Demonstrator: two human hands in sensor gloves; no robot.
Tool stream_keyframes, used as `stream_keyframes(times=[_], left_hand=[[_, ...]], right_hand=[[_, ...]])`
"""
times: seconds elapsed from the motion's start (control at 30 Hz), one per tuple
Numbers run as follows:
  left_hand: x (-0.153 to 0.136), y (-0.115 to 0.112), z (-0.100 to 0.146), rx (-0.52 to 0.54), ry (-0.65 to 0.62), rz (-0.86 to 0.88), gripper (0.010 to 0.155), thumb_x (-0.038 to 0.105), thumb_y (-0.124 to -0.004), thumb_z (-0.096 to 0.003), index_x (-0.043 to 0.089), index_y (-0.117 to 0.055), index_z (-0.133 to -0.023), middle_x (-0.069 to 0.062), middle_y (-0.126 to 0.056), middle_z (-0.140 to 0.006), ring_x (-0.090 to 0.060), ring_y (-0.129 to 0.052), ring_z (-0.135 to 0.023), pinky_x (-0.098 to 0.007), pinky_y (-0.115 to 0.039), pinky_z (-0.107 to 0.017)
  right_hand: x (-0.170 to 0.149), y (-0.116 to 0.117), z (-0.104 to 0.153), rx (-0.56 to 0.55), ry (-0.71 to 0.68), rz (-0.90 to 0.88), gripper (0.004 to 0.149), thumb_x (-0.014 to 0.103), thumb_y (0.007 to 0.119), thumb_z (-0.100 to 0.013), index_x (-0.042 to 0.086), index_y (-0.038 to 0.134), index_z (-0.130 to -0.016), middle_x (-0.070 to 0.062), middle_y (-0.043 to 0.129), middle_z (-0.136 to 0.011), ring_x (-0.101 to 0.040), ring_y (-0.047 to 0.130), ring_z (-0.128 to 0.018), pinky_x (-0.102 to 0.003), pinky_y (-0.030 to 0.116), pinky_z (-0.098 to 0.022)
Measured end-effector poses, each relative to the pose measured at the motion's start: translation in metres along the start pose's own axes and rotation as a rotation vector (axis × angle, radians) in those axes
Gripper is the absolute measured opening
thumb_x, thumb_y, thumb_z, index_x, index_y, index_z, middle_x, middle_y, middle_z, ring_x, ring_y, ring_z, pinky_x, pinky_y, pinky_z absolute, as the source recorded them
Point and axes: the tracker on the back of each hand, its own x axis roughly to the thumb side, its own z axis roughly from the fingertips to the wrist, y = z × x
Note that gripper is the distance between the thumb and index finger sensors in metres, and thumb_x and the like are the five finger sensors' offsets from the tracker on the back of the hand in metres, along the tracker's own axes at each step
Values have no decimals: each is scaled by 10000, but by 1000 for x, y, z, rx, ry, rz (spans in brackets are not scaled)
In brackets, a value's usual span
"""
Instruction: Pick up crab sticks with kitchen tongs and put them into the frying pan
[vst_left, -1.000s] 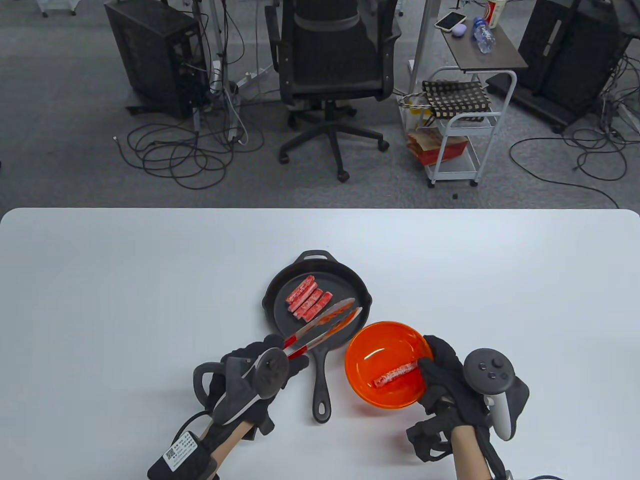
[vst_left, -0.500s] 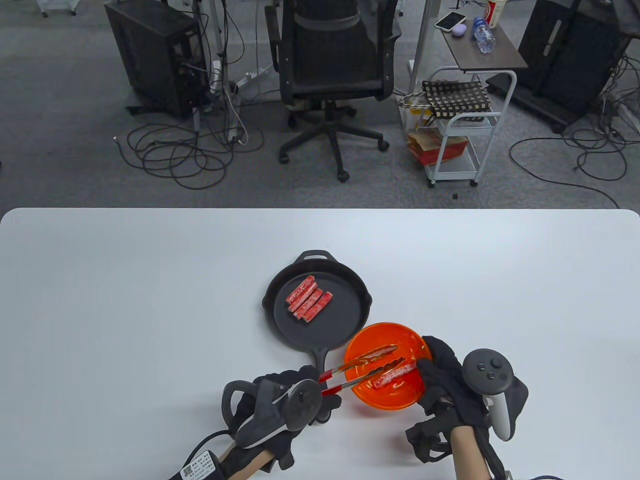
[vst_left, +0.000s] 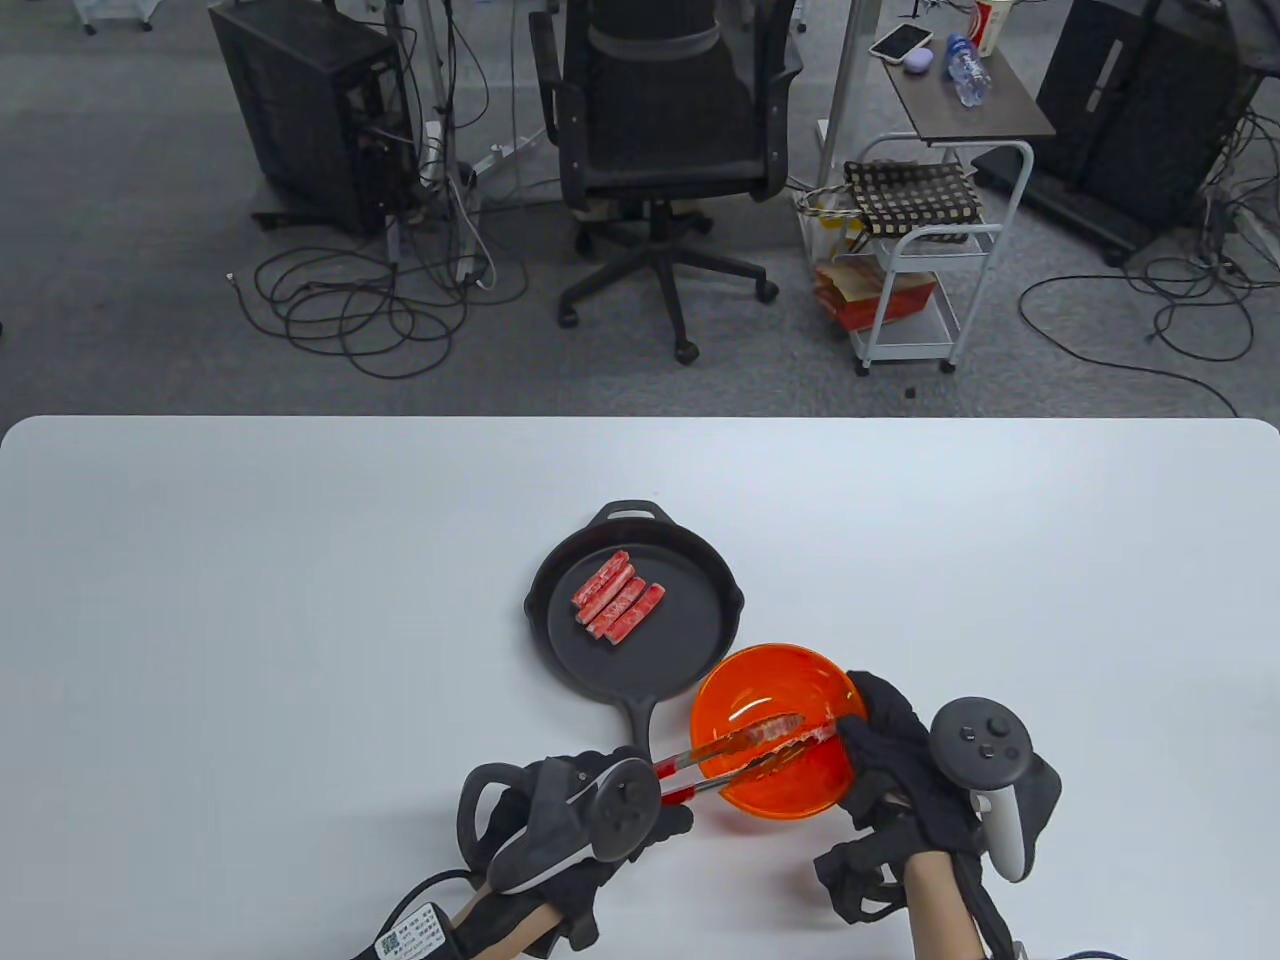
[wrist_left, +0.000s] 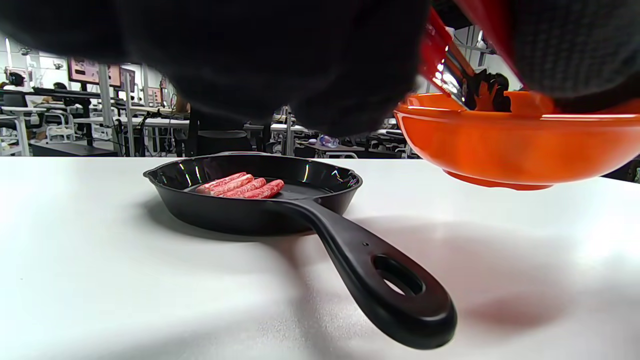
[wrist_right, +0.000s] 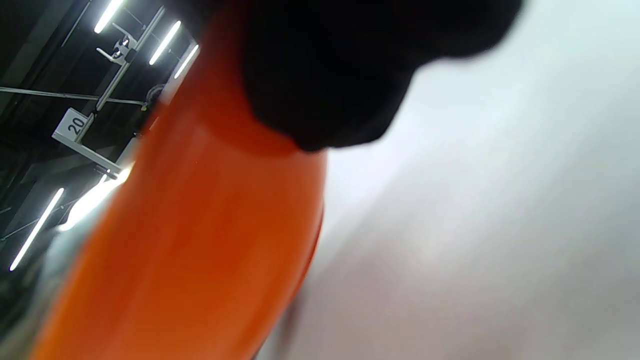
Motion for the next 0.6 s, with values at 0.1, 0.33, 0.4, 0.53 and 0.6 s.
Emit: stream_keyframes(times=[0.1, 0.33, 0.4, 0.53, 0.6], left_hand=[[0, 0, 0, -19, 3, -1, 789, 799, -795, -336, 158, -945, -769, 110, -1069, -350, -119, -1023, -70, -410, -885, -172], [2, 0, 0, -28, 12, -21, 781, 796, -796, -339, 159, -948, -763, 112, -1069, -344, -119, -1022, -65, -411, -885, -170], [2, 0, 0, -33, 17, -29, 774, 793, -799, -341, 159, -950, -758, 111, -1069, -341, -119, -1022, -63, -412, -884, -168], [2, 0, 0, -25, 23, -36, 768, 790, -804, -338, 160, -953, -751, 113, -1069, -334, -118, -1021, -61, -411, -885, -168], [3, 0, 1, -18, 27, -39, 764, 789, -804, -340, 161, -954, -749, 114, -1068, -333, -118, -1020, -60, -411, -885, -168]], right_hand=[[0, 0, 0, 1, -3, 5, 531, 220, 709, -559, 106, 629, -1072, -193, 845, -917, -207, 993, -218, -169, 894, -67], [0, 0, -1, 8, -10, 12, 529, 213, 698, -561, 91, 631, -1071, -200, 837, -926, -230, 988, -236, -194, 893, -83], [0, 0, -1, 9, -12, 14, 530, 213, 698, -561, 88, 631, -1071, -201, 836, -928, -230, 988, -237, -193, 893, -84], [0, 0, -1, 9, -13, 17, 530, 217, 697, -562, 87, 631, -1072, -200, 834, -929, -227, 988, -234, -188, 893, -82], [1, 0, -1, 10, -12, 15, 530, 218, 697, -562, 87, 631, -1072, -202, 834, -928, -226, 989, -234, -188, 894, -81]])
